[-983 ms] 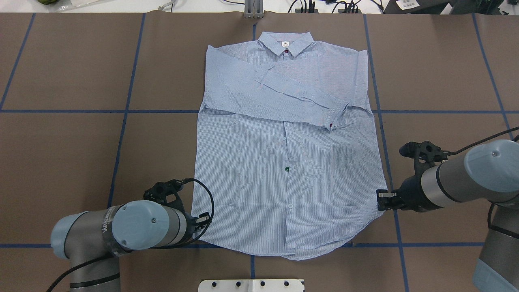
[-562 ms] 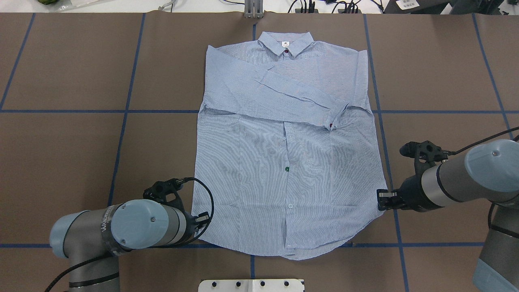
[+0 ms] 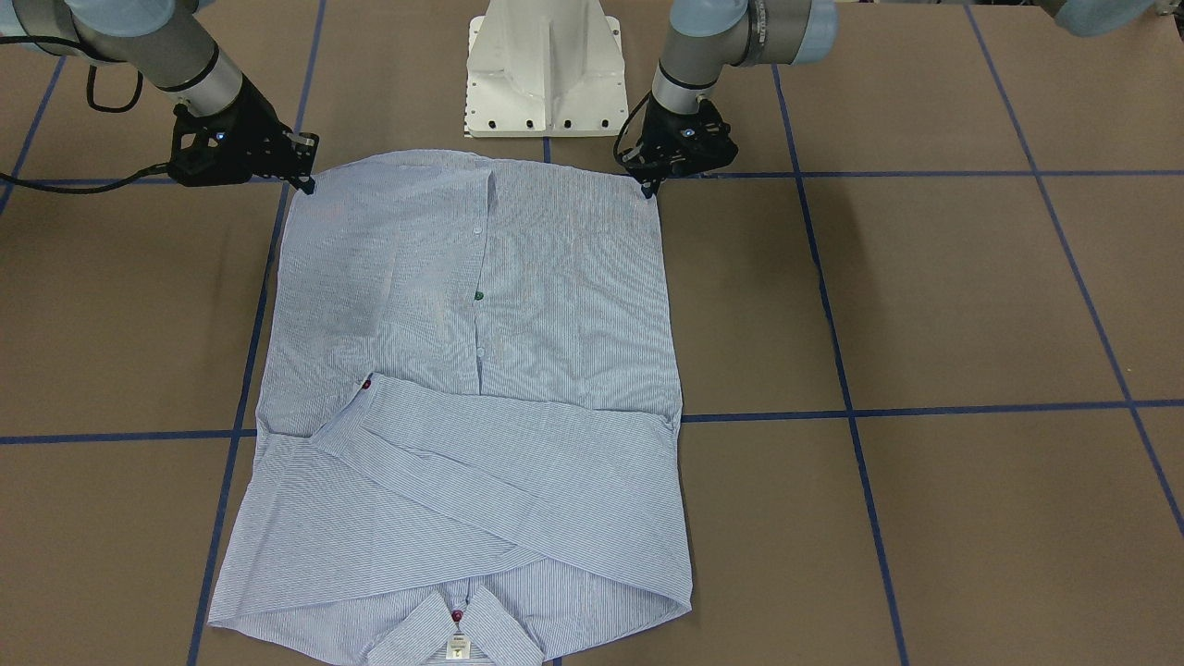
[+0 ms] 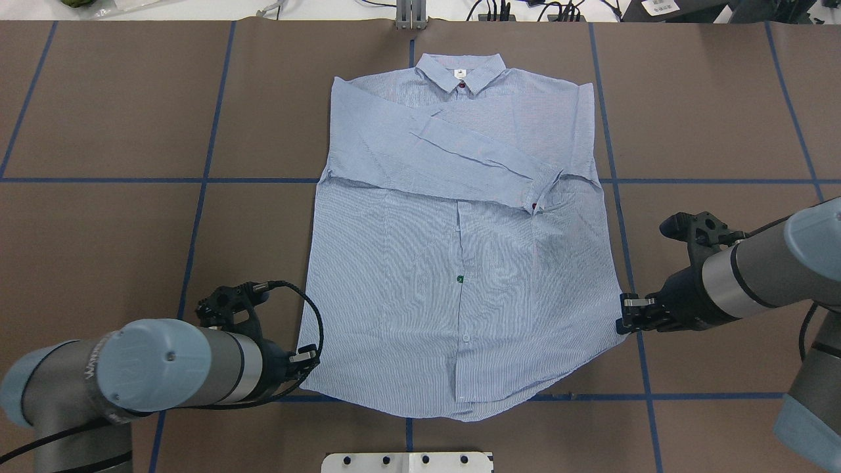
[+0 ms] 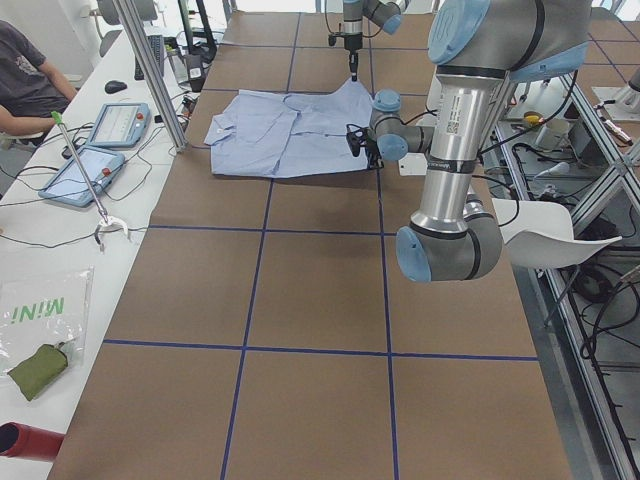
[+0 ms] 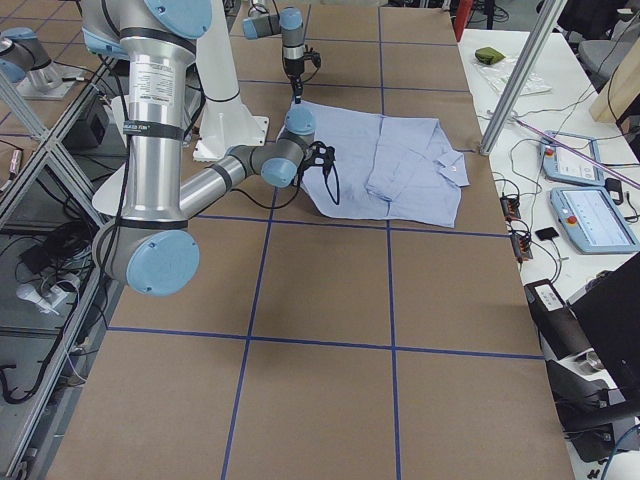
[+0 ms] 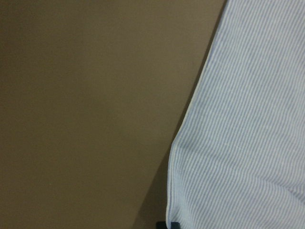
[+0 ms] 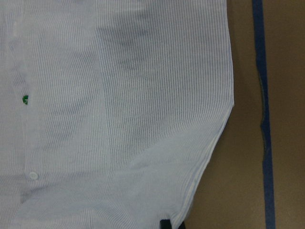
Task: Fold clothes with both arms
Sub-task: 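Lift the hem with both grippers and pull it toward the collar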
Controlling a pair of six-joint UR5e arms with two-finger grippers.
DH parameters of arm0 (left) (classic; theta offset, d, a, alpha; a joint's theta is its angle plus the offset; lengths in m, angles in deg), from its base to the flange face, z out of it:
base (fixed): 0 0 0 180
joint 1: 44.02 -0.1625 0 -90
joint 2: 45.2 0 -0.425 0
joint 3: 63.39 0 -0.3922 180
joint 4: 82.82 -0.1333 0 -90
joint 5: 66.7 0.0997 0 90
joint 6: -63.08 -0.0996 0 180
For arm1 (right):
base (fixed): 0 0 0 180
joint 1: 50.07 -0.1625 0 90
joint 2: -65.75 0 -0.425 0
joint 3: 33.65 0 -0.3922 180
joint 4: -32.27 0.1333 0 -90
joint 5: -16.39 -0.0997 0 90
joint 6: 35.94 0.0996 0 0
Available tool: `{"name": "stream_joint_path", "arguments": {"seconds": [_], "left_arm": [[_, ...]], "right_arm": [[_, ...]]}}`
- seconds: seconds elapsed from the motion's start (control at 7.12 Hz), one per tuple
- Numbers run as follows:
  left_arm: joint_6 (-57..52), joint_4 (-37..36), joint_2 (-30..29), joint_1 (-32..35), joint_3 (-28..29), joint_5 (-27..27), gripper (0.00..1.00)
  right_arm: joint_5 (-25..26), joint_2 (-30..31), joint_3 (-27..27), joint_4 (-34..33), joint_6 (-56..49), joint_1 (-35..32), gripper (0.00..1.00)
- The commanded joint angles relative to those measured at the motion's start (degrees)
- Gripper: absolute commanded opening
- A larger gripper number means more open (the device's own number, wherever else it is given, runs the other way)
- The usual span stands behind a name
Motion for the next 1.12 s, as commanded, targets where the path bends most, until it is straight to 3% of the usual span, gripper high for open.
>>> {"name": "stream_joint_path", "arguments": {"seconds": [0.0,0.98], "left_arm": [[-1.77,0.00,1.94,0.16,-3.14,-1.42,0.00],[-5.11,0.09,1.94,1.39,-1.82,-1.34,0.00]], "right_arm": [[-6.12,0.17,-1.13,1.74,-0.04,-3.70,0.00],[-6.22,0.61,-0.09,1.74,-0.13,-4.32,0.00]]}}
